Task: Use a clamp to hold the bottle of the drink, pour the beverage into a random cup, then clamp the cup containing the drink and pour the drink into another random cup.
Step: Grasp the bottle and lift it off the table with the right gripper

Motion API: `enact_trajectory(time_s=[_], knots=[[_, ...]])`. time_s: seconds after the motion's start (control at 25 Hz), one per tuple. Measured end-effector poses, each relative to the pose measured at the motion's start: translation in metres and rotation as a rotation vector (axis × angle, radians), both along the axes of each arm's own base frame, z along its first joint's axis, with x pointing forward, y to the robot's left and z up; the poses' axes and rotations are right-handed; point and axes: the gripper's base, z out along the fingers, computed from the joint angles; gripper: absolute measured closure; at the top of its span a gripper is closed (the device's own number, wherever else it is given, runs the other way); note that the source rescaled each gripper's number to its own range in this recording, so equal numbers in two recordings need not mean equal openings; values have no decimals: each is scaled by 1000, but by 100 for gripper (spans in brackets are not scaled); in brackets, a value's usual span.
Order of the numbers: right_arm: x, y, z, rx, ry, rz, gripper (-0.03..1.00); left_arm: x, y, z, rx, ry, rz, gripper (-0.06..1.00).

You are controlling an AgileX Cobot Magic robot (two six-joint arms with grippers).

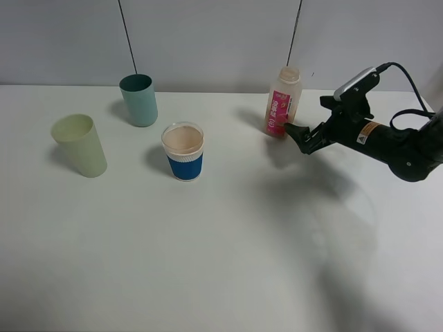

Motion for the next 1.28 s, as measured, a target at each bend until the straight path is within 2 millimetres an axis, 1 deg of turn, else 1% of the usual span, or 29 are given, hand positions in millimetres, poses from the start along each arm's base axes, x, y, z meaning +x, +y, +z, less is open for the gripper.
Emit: enact_trajectory(time_s=[0.2,0.36,0.4,0.44,0.72,1.08,1.28], knots=[[2,-1,-2,7,6,-9,-3,0,0,0,0,0,0,17],[5,-2,-9,22,23,-31,-3,0,0,0,0,0,0,17],[5,-2,-21,29,38,-28,-3,0,0,0,0,0,0,17],[5,-1,-22,34,20,-21,-3,0,0,0,0,0,0,17],[5,0,-18,53,-17,-13,-3,0,0,0,0,0,0,17],[18,2,-21,47,-45,15,-3,0,0,0,0,0,0,17],[25,5,-16,34,-78,71,-3,0,0,0,0,0,0,17]])
